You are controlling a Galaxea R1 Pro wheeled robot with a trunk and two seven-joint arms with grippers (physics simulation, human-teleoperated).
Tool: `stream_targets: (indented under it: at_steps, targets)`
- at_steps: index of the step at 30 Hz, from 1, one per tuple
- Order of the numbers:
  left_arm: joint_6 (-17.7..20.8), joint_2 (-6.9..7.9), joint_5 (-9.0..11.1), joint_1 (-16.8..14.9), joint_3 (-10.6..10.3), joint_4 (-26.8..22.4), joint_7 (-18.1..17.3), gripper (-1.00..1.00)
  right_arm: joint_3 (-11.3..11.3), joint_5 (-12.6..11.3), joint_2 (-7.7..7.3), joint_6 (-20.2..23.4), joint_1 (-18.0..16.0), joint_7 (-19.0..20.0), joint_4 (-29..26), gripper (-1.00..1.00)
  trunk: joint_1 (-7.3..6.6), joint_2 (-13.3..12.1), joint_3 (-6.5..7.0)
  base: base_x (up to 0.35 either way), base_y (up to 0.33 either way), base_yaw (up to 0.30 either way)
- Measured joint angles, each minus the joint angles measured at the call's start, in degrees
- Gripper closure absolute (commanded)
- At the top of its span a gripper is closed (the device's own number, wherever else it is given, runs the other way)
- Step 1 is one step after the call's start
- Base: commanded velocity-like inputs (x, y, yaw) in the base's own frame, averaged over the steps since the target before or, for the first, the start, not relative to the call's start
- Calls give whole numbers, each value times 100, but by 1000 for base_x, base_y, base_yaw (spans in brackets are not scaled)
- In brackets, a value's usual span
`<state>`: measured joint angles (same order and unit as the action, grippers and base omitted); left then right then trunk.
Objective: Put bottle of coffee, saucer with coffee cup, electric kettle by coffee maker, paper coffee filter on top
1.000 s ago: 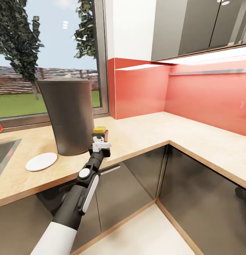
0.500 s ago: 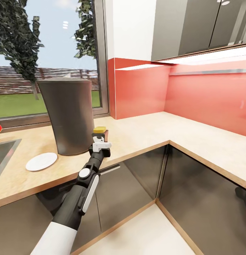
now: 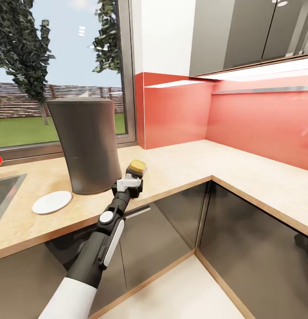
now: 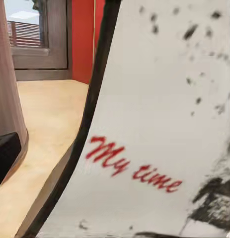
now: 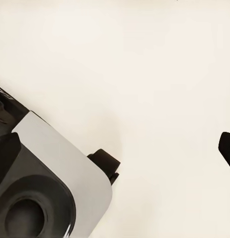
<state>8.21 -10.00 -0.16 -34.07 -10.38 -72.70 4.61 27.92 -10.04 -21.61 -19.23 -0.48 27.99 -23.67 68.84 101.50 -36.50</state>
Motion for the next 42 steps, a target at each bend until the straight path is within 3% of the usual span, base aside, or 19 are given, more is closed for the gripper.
stream_targets:
  at_steps: [42]
  targets:
    - [0,0,0,0,0,-120,4,-100,2,-1,0,0,0,0,0,-100,0,0,0,-11,0,0]
